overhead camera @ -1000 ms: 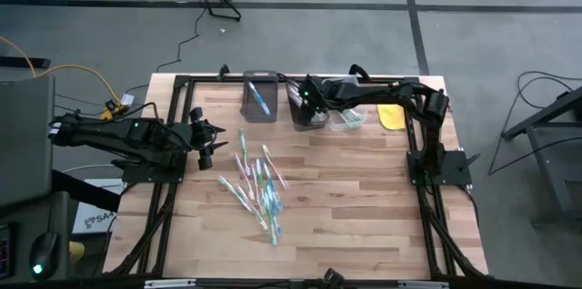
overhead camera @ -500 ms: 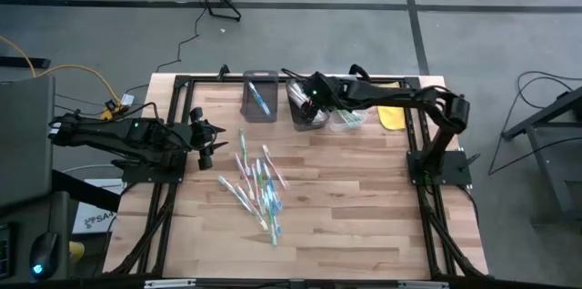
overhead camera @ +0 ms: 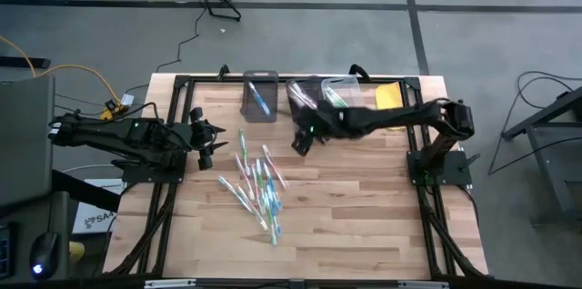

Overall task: Pick & Place Toothbrushes
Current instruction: Put the orange toothbrush into the right black bin

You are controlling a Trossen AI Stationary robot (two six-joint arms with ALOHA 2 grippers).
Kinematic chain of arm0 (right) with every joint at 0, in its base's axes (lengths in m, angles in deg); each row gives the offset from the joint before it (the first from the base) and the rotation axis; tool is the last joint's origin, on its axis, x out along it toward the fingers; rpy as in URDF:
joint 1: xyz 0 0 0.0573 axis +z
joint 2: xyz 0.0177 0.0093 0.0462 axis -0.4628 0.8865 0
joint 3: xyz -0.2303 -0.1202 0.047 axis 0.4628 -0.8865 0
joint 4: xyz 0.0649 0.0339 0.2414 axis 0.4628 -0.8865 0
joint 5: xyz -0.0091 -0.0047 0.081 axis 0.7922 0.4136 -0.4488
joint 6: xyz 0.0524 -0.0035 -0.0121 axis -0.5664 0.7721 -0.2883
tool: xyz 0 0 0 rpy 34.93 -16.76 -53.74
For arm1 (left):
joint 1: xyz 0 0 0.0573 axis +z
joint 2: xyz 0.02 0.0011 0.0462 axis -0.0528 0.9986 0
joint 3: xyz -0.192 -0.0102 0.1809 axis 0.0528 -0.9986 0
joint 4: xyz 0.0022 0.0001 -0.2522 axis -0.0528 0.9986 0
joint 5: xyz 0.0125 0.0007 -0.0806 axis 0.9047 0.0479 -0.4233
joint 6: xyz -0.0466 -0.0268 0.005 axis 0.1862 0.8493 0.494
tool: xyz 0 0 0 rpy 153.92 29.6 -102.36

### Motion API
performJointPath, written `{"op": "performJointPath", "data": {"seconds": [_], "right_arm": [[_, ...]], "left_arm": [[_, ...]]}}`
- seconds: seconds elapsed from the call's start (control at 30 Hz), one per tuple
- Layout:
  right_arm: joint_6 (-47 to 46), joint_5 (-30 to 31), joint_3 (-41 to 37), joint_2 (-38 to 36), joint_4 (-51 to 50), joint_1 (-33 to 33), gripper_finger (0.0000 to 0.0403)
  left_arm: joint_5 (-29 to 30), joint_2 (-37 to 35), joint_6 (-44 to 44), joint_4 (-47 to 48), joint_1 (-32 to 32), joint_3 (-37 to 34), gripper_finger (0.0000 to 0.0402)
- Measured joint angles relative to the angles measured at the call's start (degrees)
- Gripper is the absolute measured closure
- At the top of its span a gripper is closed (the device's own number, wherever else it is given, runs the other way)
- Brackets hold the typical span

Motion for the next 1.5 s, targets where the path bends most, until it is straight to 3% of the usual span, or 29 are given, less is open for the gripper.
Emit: {"op": "performJointPath", "data": {"seconds": [0.27, 0.5, 1.33, 1.5], "right_arm": [[-4.2, 10.7, 0.0, 9.1, 8.2, 11.0, 0.0176], [-4.2, 15.3, 0.0, 19.5, 20.0, 14.7, 0.0176], [-8.7, 7.7, 0.0, 25.3, 24.0, 14.8, 0.0177], [-8.5, 7.6, 0.0, 25.7, 24.3, 14.8, 0.0209]], "left_arm": [[0.0, 0.0, 0.3, 0.0, 0.0, 0.0, 0.0226], [0.0, 0.0, 0.5, 0.0, 0.0, 0.0, 0.0226], [0.0, 0.0, 0.9, 0.4, 0.0, 0.0, 0.0226], [0.0, 0.0, 0.9, 0.4, 0.0, 0.0, 0.0226]]}}
